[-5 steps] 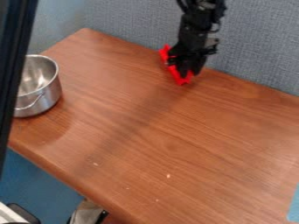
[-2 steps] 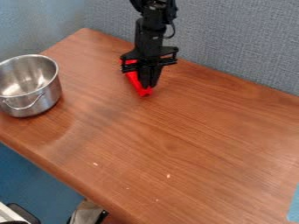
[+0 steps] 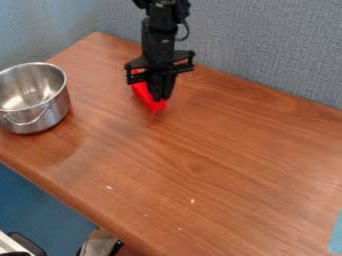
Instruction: Move the red object from the metal pot to the table
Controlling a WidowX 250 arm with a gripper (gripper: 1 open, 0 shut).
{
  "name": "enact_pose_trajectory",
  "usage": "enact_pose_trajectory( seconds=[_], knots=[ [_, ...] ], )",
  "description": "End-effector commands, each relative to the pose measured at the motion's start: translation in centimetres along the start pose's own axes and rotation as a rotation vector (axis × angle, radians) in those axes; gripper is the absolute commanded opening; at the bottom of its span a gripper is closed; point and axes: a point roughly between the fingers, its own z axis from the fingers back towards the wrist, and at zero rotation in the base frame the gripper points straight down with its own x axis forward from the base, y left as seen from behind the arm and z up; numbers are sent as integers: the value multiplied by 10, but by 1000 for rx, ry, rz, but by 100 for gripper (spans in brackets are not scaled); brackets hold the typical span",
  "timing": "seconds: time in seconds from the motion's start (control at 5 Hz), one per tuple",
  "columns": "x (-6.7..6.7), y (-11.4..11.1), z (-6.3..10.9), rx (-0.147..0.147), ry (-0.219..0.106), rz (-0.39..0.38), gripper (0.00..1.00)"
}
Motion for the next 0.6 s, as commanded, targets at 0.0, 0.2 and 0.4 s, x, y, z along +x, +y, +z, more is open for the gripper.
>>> enact_pose_trajectory(
  seconds=[0.0, 0.2, 0.4],
  knots=[
    [22, 2, 43, -67, -26, 0, 0],
    [40, 13, 68, -92, 0, 7, 0],
    [48, 21, 61, -78, 8, 3, 0]
  ],
)
